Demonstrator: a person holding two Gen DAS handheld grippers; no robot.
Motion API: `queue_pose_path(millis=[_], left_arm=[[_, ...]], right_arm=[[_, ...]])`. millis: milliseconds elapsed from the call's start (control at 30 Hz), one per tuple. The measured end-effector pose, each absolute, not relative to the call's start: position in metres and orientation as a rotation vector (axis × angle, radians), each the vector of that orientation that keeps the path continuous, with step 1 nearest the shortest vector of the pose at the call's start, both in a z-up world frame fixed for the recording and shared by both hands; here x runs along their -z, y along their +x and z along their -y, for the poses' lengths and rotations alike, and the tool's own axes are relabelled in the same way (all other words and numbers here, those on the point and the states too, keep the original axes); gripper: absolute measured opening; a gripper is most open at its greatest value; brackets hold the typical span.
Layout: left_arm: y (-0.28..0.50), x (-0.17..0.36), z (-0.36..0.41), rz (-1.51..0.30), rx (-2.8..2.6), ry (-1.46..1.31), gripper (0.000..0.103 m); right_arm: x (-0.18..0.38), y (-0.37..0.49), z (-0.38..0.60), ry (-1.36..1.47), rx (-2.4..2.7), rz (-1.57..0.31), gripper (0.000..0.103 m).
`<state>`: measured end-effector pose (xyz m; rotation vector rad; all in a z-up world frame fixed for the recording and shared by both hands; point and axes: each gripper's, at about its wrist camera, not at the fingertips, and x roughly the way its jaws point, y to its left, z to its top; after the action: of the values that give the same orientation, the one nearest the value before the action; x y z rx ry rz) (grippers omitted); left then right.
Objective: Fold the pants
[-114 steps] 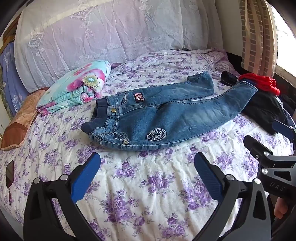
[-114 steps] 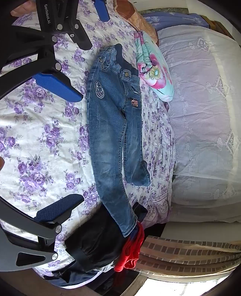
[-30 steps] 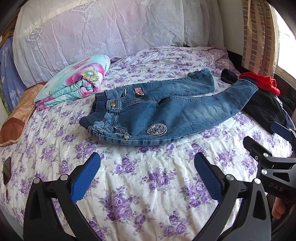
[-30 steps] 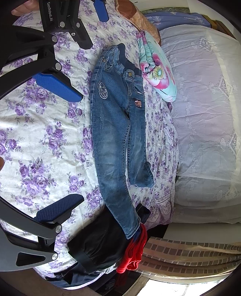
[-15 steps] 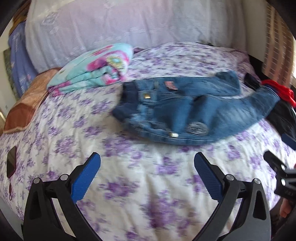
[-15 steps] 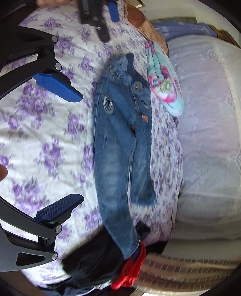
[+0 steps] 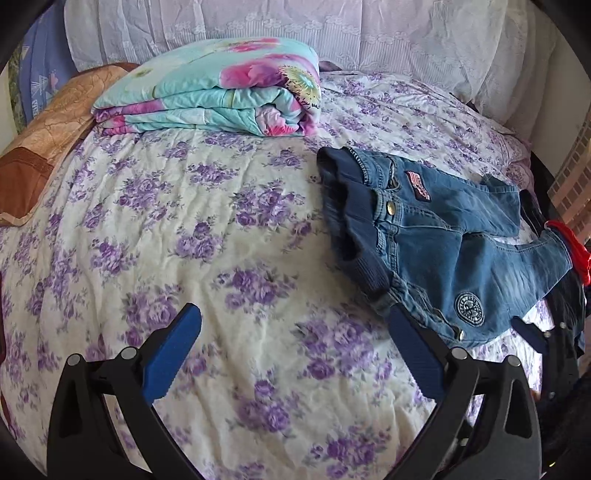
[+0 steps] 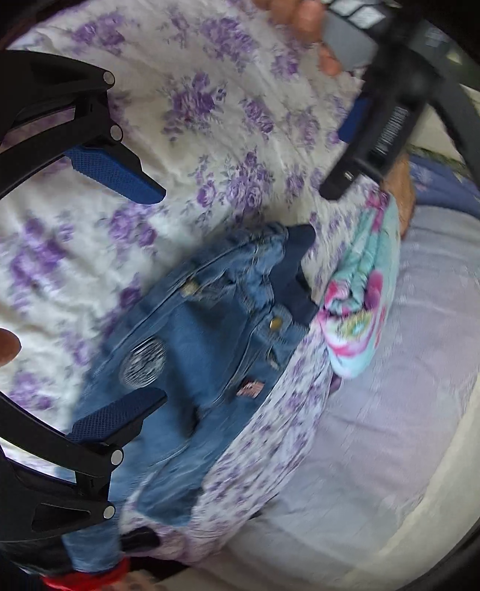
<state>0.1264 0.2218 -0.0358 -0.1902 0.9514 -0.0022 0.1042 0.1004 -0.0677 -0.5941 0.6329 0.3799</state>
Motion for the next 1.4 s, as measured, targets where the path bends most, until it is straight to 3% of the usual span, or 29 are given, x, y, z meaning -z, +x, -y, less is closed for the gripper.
queue_pose_path(millis=[67,133,233,267,300,400,633,700,767,933,1067,1233,1400], left_arm=[[0.136,0.035,-0.226,-0.957,0.019,-0.193,0.099],[0.147,0.032,-0.228,-0.962,0.039,-0.191,0.099],[0.161,0.032,-0.228,-0.967,0.059,-0.178,0.099],[0.167,0.032,-0.228,-0.97,0.062,-0.172,0.099],[0.172,0.034,-0.227,-0.976,0.066,-0.17,0.099],[0.189,0.041,-0.226,-1.008,0.088,-0.185,0.099],[0.239,0.068,-0.208,-1.121,0.196,-0.272,0.095],[0.253,0.079,-0.202,-1.167,0.241,-0.305,0.081],[0.271,0.093,-0.195,-1.233,0.307,-0.352,0.06],[0.297,0.097,-0.178,-1.219,0.314,-0.327,0.059],[0.302,0.101,-0.172,-1.215,0.329,-0.306,0.033],[0.287,0.088,-0.172,-1.141,0.339,-0.264,0.024],[0.268,0.068,-0.185,-1.07,0.369,-0.291,0.023]], right_arm=[[0.076,0.118,-0.115,-0.634,-0.391,-0.641,0.099],[0.085,0.131,-0.127,-0.671,-0.379,-0.655,0.088],[0.095,0.149,-0.131,-0.669,-0.37,-0.694,0.062],[0.097,0.153,-0.129,-0.656,-0.374,-0.705,0.041],[0.098,0.155,-0.125,-0.631,-0.389,-0.717,0.03],[0.091,0.152,-0.116,-0.574,-0.417,-0.687,0.022],[0.075,0.14,-0.096,-0.476,-0.472,-0.651,0.02],[0.073,0.139,-0.091,-0.462,-0.485,-0.649,0.02],[0.071,0.139,-0.088,-0.456,-0.493,-0.65,0.02],[0.065,0.135,-0.085,-0.447,-0.507,-0.63,0.019],[0.066,0.136,-0.084,-0.446,-0.509,-0.645,0.017],[0.064,0.134,-0.087,-0.468,-0.483,-0.634,0.017],[0.047,0.121,-0.089,-0.468,-0.475,-0.591,0.017]])
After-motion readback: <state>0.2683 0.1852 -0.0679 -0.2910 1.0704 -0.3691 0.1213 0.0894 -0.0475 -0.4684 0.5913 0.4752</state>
